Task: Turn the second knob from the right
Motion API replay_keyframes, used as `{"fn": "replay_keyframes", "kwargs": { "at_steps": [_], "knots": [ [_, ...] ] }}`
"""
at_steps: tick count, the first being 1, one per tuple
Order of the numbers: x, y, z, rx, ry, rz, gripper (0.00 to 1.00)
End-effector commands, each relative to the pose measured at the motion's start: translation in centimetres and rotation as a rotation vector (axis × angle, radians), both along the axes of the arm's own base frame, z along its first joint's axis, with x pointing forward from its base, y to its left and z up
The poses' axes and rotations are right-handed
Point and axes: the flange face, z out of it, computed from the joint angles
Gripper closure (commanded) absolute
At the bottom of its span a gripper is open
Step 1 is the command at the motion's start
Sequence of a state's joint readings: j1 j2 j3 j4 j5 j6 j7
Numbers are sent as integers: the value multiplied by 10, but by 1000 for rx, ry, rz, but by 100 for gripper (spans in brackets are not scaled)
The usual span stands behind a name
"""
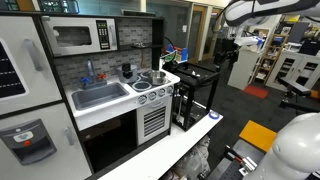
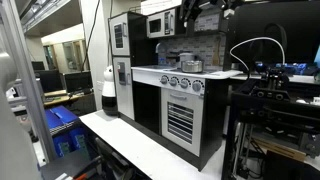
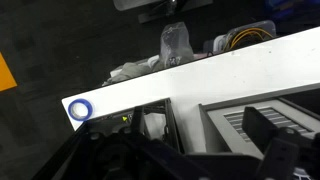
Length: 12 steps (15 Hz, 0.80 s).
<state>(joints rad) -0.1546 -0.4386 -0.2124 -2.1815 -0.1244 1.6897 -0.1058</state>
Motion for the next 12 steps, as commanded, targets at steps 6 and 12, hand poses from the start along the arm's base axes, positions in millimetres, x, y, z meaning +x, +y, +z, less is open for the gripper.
{"fn": "replay_keyframes", "kwargs": {
  "at_steps": [6, 12],
  "knots": [
    [0, 0, 1, 1, 1, 0, 0],
    [15, 17, -3, -47, -43, 101, 0]
  ]
}}
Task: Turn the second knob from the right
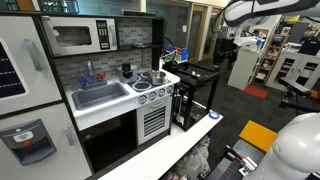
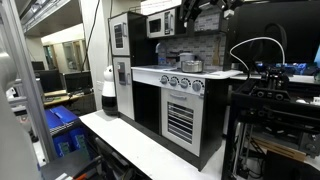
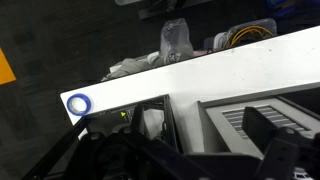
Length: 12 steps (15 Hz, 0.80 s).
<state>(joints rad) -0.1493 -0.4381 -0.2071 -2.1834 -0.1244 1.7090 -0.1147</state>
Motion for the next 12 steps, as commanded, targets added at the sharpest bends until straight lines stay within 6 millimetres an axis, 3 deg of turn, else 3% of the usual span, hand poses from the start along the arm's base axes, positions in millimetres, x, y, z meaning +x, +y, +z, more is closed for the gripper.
{"fn": "replay_keyframes", "kwargs": {
  "at_steps": [1, 7, 12],
  "knots": [
    [16, 21, -4, -56, -33, 110, 0],
    [38, 85, -12, -98, -76, 326, 0],
    [51, 145, -49, -167, -75, 528, 0]
  ]
}}
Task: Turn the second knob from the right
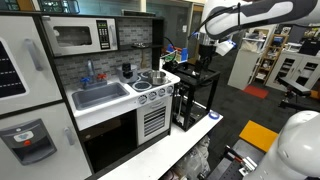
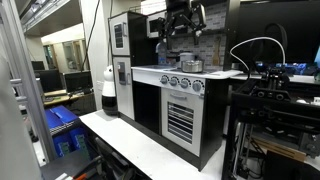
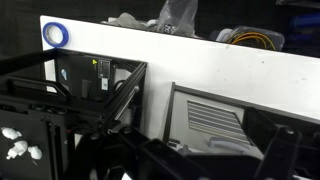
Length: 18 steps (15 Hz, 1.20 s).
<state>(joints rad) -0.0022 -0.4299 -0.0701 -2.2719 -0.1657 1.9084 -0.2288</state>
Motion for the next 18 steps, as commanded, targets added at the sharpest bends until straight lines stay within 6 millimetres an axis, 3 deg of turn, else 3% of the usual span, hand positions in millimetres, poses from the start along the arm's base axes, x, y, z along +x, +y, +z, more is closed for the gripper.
{"fn": "replay_keyframes", "kwargs": {
  "at_steps": [1, 10, 18],
  "knots": [
    [10, 33, -34, -89, -4, 149, 0],
    [22, 112, -111, -313, -92, 423, 0],
    [29, 139, -152, -456, -305, 496, 0]
  ]
}}
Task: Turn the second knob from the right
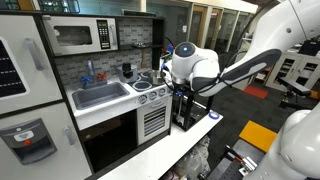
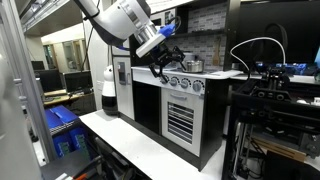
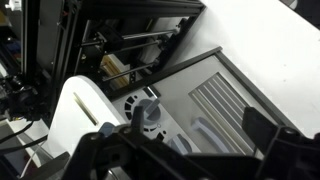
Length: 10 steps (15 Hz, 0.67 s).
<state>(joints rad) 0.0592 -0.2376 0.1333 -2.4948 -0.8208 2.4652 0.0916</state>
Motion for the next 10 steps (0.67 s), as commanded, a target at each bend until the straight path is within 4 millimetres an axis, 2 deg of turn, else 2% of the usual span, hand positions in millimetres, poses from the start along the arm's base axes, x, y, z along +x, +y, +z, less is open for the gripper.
{"fn": "replay_keyframes", "kwargs": {
  "at_steps": [1, 6, 9, 10],
  "knots": [
    [5, 5, -17, -23, -93, 34, 0],
    [14, 15, -37, -42, -199, 31, 0],
    [23, 22, -50, -57, -226, -54, 0],
    [10, 16, -42, -39, -205, -20, 0]
  ]
}}
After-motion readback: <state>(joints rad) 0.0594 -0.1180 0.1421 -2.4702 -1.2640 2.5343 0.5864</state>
